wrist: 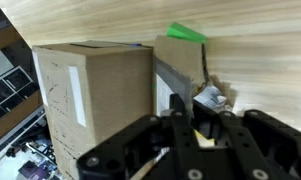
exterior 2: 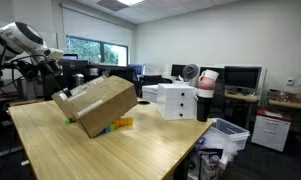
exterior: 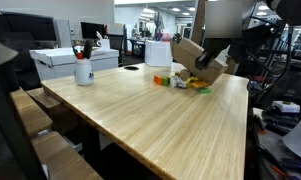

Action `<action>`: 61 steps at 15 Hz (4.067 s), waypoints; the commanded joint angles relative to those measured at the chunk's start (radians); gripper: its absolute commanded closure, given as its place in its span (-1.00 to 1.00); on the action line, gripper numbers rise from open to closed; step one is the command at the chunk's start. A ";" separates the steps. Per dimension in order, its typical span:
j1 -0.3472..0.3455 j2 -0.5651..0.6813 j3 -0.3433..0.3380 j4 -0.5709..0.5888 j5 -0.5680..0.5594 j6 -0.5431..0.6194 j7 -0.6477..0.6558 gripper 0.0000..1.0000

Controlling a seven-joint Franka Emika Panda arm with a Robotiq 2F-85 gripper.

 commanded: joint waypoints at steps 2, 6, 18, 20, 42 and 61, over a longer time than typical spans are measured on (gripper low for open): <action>-0.004 -0.021 -0.016 0.039 -0.023 -0.027 -0.004 0.90; -0.017 -0.030 -0.021 0.068 -0.060 -0.051 0.012 0.90; -0.032 -0.065 -0.051 0.140 -0.212 -0.158 0.057 0.90; -0.030 -0.069 -0.055 0.146 -0.231 -0.170 0.077 0.90; -0.082 0.000 -0.197 0.299 -0.277 -0.326 0.092 0.90; -0.161 0.200 -0.349 0.504 -0.225 -0.395 -0.244 0.90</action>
